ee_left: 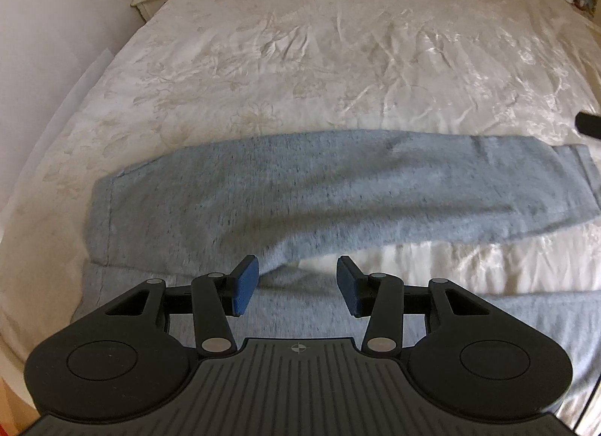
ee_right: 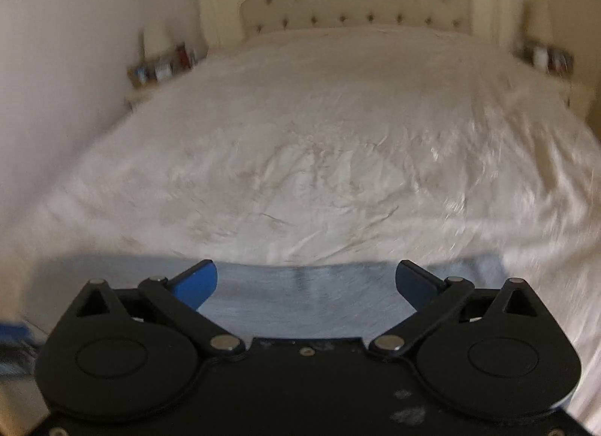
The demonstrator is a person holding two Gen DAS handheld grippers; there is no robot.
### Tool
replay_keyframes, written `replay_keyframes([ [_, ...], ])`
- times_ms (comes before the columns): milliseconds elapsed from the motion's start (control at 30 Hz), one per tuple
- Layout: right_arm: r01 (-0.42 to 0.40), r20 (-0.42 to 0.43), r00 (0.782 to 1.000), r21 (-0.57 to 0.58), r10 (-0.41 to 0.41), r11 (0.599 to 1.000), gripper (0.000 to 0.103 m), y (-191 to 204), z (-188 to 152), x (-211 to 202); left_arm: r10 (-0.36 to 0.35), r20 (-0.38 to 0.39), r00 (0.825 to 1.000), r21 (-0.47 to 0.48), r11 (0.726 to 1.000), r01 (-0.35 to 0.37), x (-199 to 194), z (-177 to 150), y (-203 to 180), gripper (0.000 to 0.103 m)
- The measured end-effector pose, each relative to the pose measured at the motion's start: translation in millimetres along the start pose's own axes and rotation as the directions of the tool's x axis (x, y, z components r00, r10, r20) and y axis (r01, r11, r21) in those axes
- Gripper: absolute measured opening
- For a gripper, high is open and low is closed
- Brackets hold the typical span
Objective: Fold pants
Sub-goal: 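Close the right gripper on the waistband while the left gripper grasps the waistband too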
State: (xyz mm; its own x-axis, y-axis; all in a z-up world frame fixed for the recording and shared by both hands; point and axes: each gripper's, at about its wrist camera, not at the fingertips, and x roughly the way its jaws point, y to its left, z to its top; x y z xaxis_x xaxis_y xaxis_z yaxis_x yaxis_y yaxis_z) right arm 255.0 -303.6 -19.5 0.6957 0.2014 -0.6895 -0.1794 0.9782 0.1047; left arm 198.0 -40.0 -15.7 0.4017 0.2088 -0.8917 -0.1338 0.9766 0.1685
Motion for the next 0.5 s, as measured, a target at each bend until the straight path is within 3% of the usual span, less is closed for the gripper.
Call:
replay_keyframes([
  [67, 0.012, -0.054, 0.998, -0.049, -0.015, 0.999, 0.089, -5, 3, 26, -0.008, -0.006, 1.000, -0.006, 1.000, 0.008, 8, 5, 2, 0.045],
  [167, 0.009, -0.165, 0.986, -0.087, -0.024, 0.996, 0.079, -17, 8, 70, -0.007, -0.009, 1.000, -0.014, 1.000, 0.007, 19, 14, 6, 0.045],
  [333, -0.001, -0.227, 0.973, -0.182, -0.041, 0.983, 0.080, -24, 12, 125, -0.016, -0.037, 0.999, -0.046, 0.999, 0.014, 38, 26, 12, 0.045],
  [500, -0.075, -0.271, 0.962, -0.295, -0.009, 0.953, 0.085, -23, 18, 176, -0.027, -0.070, 0.997, -0.052, 0.998, 0.023, 59, 38, 12, 0.045],
])
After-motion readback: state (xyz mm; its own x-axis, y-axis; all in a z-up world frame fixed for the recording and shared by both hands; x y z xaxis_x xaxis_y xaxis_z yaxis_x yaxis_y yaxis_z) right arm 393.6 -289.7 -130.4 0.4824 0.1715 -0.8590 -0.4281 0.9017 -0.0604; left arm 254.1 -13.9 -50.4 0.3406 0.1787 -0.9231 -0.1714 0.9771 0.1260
